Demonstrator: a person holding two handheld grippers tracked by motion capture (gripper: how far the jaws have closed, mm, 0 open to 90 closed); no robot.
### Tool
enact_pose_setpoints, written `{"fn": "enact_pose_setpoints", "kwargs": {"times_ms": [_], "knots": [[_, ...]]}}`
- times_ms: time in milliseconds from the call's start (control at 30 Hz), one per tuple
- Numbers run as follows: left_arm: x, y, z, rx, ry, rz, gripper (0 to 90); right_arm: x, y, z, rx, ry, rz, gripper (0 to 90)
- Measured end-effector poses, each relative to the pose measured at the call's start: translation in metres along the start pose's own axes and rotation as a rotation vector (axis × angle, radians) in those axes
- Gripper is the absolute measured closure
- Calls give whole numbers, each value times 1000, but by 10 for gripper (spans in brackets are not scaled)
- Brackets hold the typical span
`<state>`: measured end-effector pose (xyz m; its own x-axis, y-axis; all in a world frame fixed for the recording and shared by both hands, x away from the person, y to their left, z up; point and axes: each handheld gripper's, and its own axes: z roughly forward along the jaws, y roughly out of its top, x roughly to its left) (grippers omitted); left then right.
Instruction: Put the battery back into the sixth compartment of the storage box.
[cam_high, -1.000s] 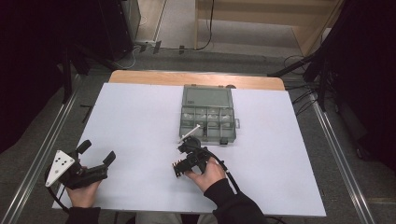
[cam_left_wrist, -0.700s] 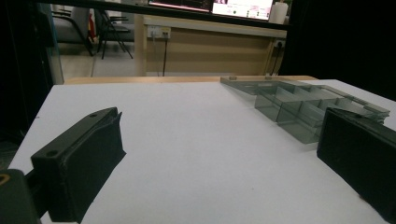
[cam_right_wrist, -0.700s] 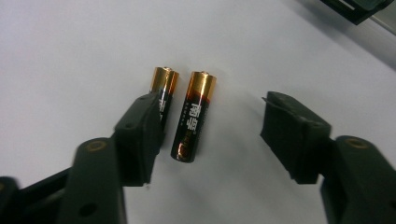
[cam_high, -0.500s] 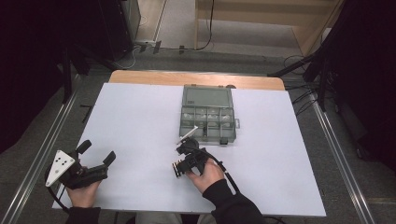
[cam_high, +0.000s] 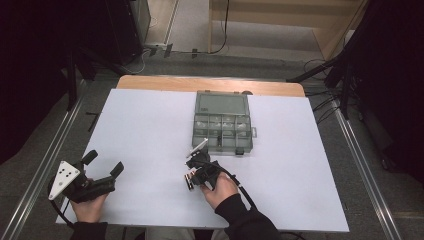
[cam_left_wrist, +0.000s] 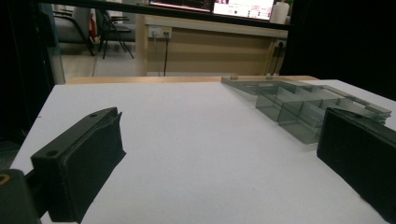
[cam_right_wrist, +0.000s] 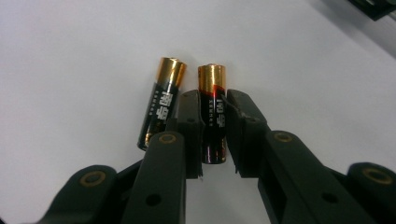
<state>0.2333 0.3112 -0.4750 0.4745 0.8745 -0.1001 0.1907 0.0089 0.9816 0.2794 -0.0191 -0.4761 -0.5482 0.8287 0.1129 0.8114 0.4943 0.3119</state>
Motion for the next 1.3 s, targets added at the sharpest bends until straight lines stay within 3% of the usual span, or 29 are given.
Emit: {"fn": "enact_pose_setpoints", "kwargs": {"times_ms": [333,633,900,1300], "knots": [[0,0,0,1,-1,2,3,-1,-3,-2,-7,-3,5,774],[0,0,0,1,-2,2,3,-8,-4,-9,-68,29,42,773],[0,0,0,4,-2,3,3,-31,-3,-24,-178,106,150,773],[0,0,0,3,-2,4,3,-60,1,-33,-261,161,255,774]]}}
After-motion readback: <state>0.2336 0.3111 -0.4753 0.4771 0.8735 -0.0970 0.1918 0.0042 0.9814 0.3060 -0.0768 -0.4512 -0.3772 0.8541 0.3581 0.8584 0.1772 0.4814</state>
